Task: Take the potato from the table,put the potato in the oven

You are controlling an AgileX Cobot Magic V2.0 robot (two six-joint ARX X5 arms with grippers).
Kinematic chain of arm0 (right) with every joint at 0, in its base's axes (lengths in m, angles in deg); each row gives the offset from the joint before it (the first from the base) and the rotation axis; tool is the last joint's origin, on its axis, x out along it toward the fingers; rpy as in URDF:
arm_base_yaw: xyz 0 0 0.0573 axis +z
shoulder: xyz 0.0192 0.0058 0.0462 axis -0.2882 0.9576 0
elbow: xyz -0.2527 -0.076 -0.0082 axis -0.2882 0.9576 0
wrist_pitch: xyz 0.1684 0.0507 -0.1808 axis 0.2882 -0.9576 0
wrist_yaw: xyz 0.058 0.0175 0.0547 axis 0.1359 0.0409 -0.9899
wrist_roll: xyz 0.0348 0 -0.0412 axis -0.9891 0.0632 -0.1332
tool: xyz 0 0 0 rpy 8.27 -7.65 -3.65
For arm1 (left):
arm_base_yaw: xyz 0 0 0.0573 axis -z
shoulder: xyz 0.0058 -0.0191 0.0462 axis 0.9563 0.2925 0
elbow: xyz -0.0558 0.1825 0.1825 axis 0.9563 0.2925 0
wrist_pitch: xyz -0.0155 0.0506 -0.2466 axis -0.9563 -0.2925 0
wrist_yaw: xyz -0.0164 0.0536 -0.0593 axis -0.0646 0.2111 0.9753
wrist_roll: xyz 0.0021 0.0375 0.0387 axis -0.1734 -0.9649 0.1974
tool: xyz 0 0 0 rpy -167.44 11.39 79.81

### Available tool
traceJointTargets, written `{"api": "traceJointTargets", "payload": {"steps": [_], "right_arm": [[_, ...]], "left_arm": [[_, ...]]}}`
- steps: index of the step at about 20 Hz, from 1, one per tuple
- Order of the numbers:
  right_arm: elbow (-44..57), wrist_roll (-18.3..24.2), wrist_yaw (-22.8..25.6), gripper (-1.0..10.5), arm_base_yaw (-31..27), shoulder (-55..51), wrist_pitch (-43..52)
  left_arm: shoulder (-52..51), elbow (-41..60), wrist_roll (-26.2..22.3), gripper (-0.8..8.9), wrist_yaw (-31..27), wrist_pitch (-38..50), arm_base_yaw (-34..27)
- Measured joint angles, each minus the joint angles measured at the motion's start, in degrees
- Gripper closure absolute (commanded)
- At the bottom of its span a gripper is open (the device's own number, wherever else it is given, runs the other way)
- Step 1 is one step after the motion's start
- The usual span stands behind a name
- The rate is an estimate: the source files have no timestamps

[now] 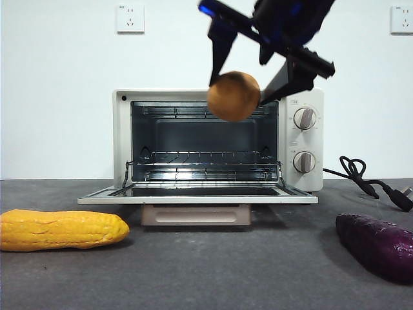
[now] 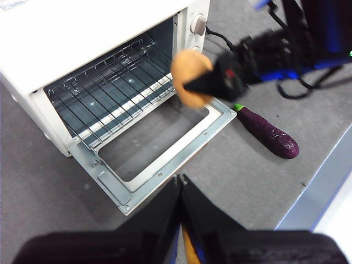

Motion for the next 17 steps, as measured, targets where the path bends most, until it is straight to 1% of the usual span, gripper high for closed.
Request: {"api": "traceJointTargets", "payload": {"steps": [2,8,10,14,15,16,17], "right_arm": [[0.0,-1.2,-0.1,9.6,-1.9,2.9,4.5],[0.0,-5.1,0.2,9.6,-5.4,11.7,17.5],[0.0,-6.1,2.3,9.6,-6.3,13.7,20.8],[0.0,-7.1,2.8,9.6,-7.3,17.4,25.2],[0.0,-7.1,2.8,9.4,-7.6,18.2,25.6],[0.0,-7.3,2.8,9.0,-8.0,19.0,26.0],[0.0,-7.3,2.8,8.1,-8.3,19.2,26.6]], "left_arm": [[0.0,0.0,0.0,8.21,0.0,-0.5,0.0],[0.0,0.0,0.0,8.21,0.0,-1.7,0.0],[0.0,0.0,0.0,8.21,0.0,-2.3,0.0],[0.0,0.0,0.0,8.21,0.0,-2.5,0.0],[0.0,0.0,0.0,8.21,0.0,-2.5,0.0],[0.0,0.0,0.0,8.21,0.0,-2.6,0.0],[0.0,0.0,0.0,8.21,0.0,-2.8,0.0]]}}
